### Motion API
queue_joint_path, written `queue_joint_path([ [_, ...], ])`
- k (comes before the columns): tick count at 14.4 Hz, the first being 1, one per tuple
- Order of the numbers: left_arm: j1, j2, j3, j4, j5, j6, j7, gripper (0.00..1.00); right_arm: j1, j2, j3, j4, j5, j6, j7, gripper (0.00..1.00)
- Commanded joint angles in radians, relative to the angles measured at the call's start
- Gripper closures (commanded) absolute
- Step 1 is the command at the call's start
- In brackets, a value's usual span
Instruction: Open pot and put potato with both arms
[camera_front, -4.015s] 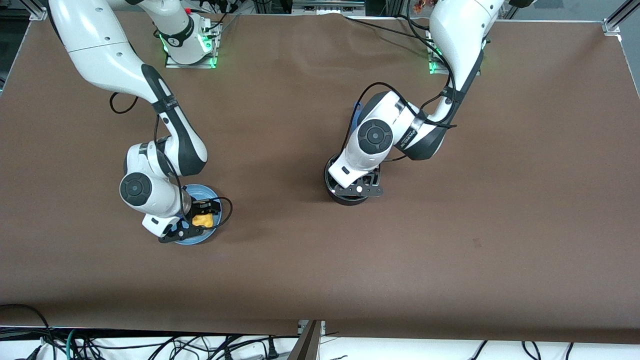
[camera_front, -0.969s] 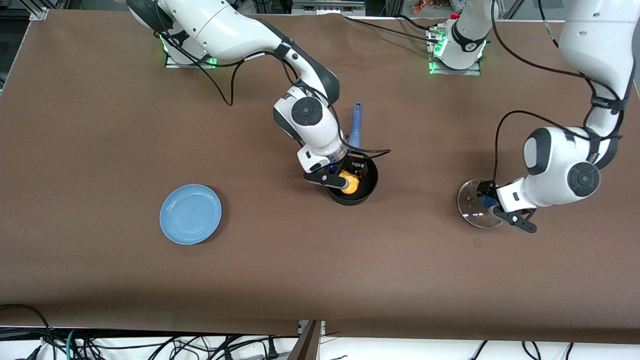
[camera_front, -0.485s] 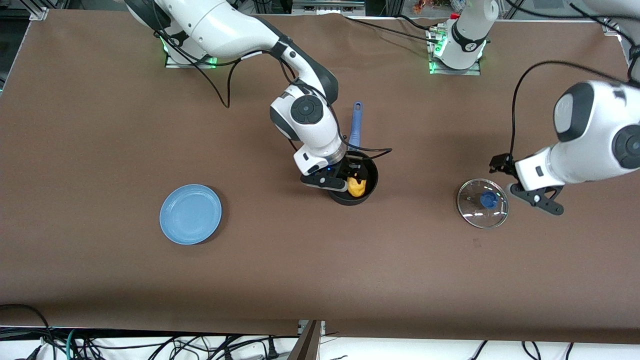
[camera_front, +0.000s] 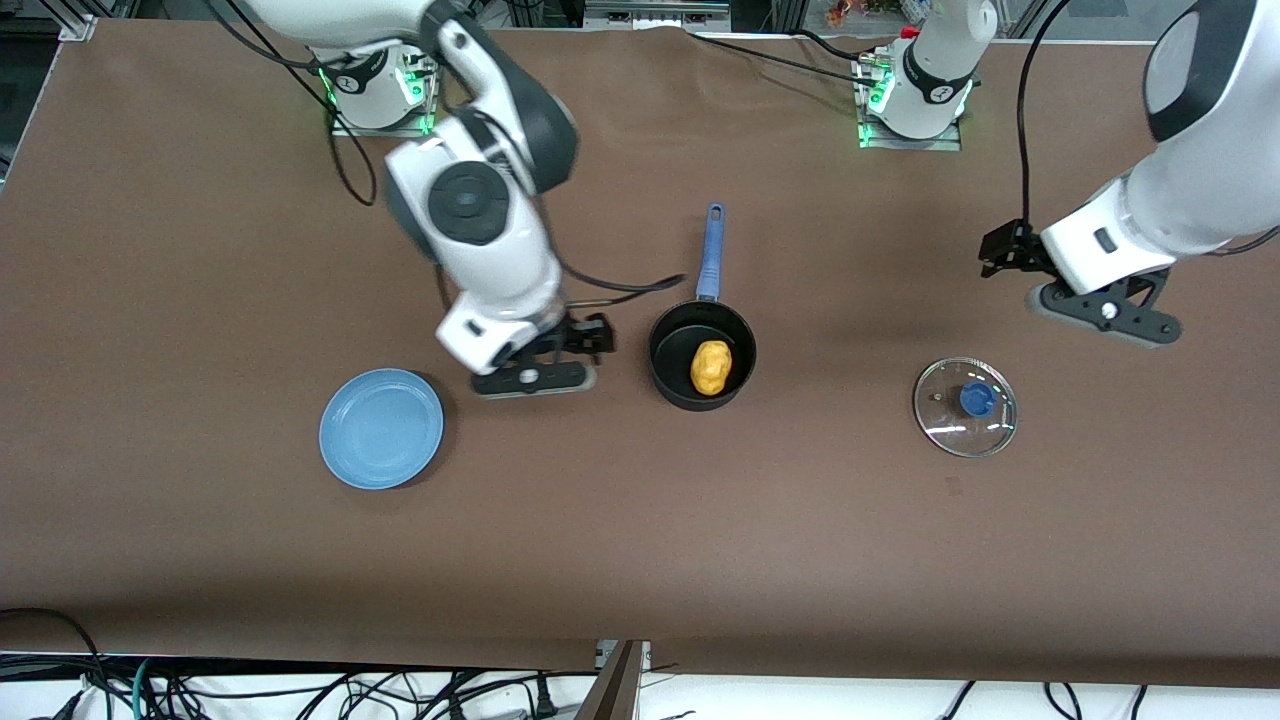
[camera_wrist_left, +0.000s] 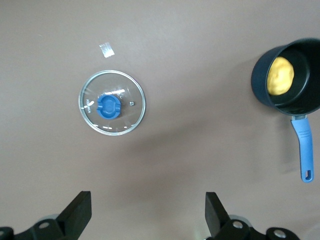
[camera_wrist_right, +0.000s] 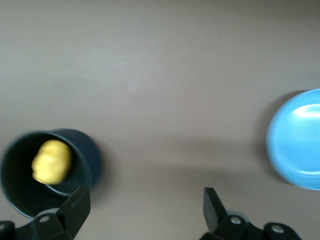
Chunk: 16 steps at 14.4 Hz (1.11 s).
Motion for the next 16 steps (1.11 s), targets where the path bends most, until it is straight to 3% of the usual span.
queue_joint_path([
  [1, -0.078, -0.046, 0.133, 0.001, -0.027, 0.010, -0.034, 0.00, -0.079, -0.102, 0.012, -0.042, -0.010, -0.121, -0.130, 0.00],
  [3, -0.166, -0.082, 0.259, -0.026, -0.027, 0.068, -0.059, 0.00, -0.148, -0.175, 0.012, -0.059, -0.007, -0.213, -0.227, 0.00],
  [7, -0.212, -0.179, 0.268, -0.177, -0.030, 0.166, -0.117, 0.00, -0.249, -0.375, 0.012, -0.233, 0.004, -0.243, -0.226, 0.00],
  [12, -0.203, -0.170, 0.267, -0.168, -0.025, 0.154, -0.079, 0.00, -0.319, -0.507, -0.034, -0.257, 0.012, -0.263, -0.250, 0.00],
  [16, -0.201, -0.165, 0.261, -0.149, -0.020, 0.105, -0.077, 0.00, -0.331, -0.536, -0.068, -0.254, 0.013, -0.326, -0.310, 0.00],
])
